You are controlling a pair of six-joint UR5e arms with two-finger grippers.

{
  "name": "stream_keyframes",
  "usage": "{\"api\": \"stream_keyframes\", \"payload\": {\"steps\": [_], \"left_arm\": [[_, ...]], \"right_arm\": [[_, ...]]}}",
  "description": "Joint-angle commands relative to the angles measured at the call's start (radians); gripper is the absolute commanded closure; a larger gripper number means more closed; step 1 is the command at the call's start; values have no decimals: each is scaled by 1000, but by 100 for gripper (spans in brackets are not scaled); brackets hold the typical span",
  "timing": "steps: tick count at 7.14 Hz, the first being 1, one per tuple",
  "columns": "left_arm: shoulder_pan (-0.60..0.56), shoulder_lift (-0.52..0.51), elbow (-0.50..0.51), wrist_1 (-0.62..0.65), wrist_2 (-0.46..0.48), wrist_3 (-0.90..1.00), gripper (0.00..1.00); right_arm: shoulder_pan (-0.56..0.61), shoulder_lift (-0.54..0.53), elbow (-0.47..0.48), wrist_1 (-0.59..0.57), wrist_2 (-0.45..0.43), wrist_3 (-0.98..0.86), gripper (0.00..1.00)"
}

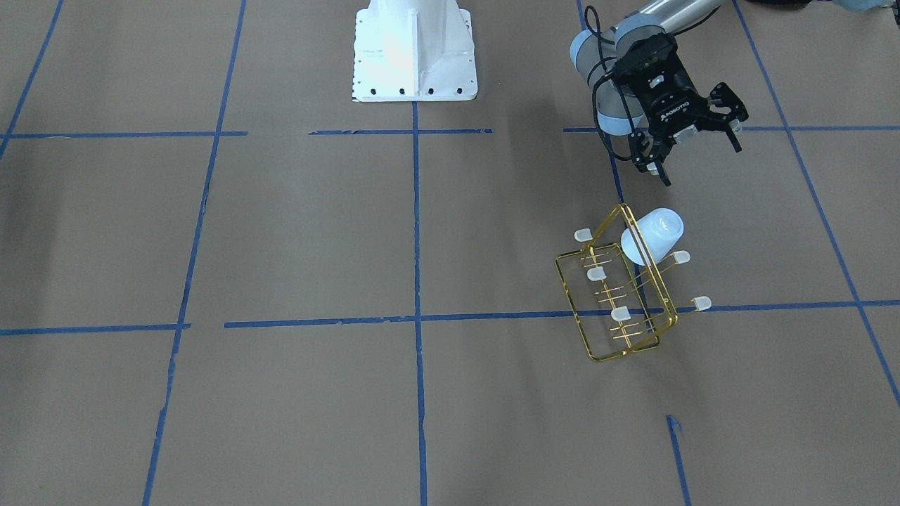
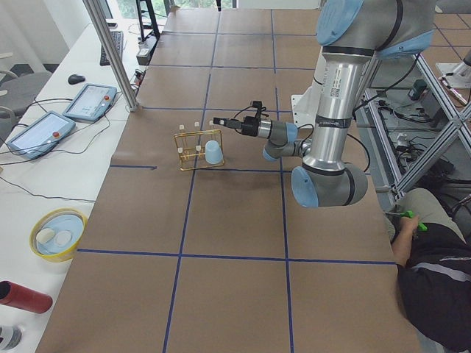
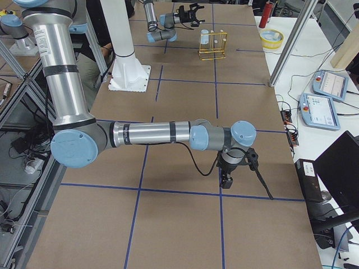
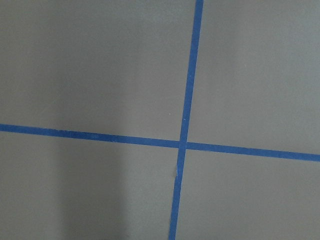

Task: Hang cup on cup holder
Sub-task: 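Open the left gripper to release the cup on the peg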

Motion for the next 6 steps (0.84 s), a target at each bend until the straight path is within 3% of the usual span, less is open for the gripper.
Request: {"api": "stream_keyframes", "payload": {"steps": [1,3,6], "left_arm": [[35,0,-21,-15,-2,-146,0],[90,-2,-35,-15,-2,-250,0],[180,23,-204,5,-37,-249,0]], "right_arm": [[0,0,0,0,0,0,0],[0,0,0,0,0,0,0],[0,0,0,0,0,0,0]]}}
